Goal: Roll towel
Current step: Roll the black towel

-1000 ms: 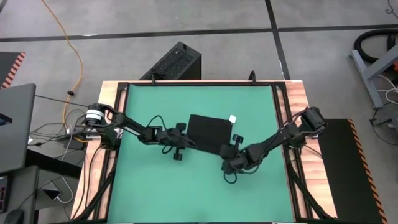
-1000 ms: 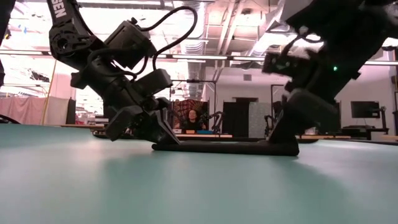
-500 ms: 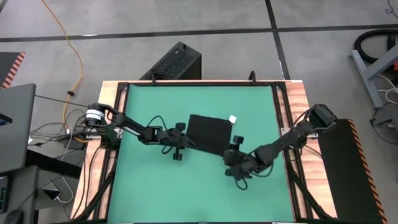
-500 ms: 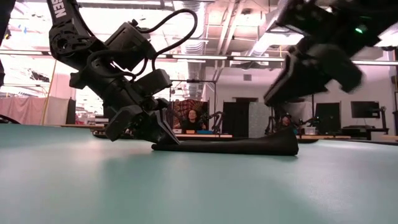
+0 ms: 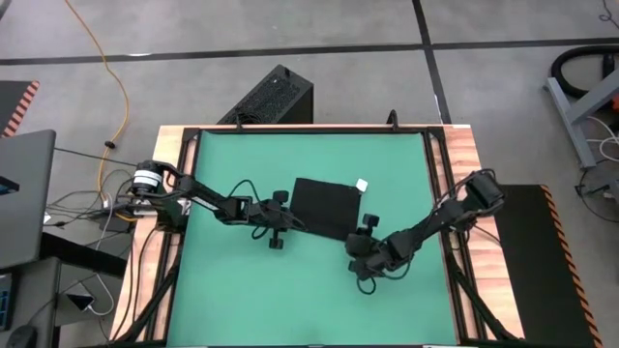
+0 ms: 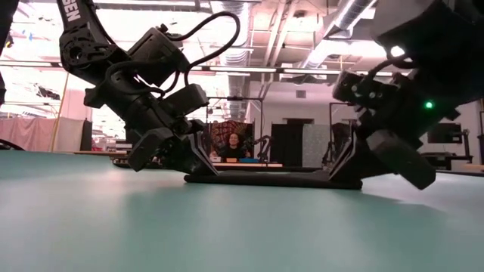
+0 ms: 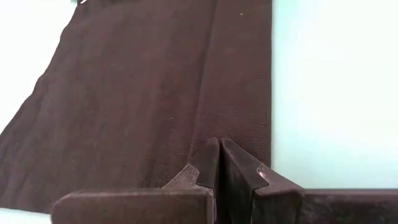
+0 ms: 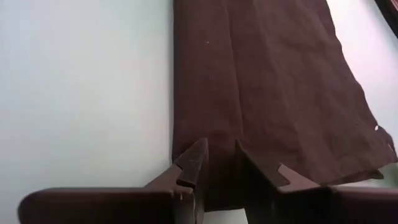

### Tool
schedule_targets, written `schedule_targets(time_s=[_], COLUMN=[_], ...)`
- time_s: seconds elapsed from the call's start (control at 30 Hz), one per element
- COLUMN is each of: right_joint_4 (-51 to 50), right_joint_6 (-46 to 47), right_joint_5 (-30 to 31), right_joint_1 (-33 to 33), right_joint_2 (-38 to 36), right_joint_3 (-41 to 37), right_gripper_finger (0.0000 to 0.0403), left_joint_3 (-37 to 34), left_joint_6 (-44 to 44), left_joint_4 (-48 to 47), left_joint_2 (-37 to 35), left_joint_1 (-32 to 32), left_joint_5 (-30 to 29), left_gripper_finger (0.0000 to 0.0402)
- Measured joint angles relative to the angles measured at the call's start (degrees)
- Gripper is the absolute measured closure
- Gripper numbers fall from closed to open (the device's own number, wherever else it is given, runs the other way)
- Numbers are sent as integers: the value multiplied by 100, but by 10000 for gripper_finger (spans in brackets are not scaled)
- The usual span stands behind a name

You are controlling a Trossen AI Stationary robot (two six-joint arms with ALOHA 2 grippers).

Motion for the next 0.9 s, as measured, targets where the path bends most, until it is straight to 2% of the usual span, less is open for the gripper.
schedule_targets(time_s=[0.3, 0.5, 0.67, 0.77, 0.9], right_joint_4=[-35, -78, 111, 116, 113], right_joint_6=[304, 85, -313, -594, -999], right_joint_5=[-106, 558, 672, 502, 111], right_joint_1=[23, 232, 329, 325, 293], right_joint_2=[142, -317, -738, -837, -745], right_joint_3=[19, -6, -4, 0, 0], right_gripper_finger=[301, 301, 298, 284, 240], left_joint_3=[2, 2, 2, 2, 2], left_joint_6=[-40, -68, -70, -77, -98], left_joint_4=[-61, -74, -79, -81, -83], left_joint_2=[-2, -1, -2, -1, -1], left_joint_1=[0, 0, 0, 0, 0], left_joint_5=[-1, 0, 1, 1, 3], left_gripper_finger=[395, 395, 395, 395, 395])
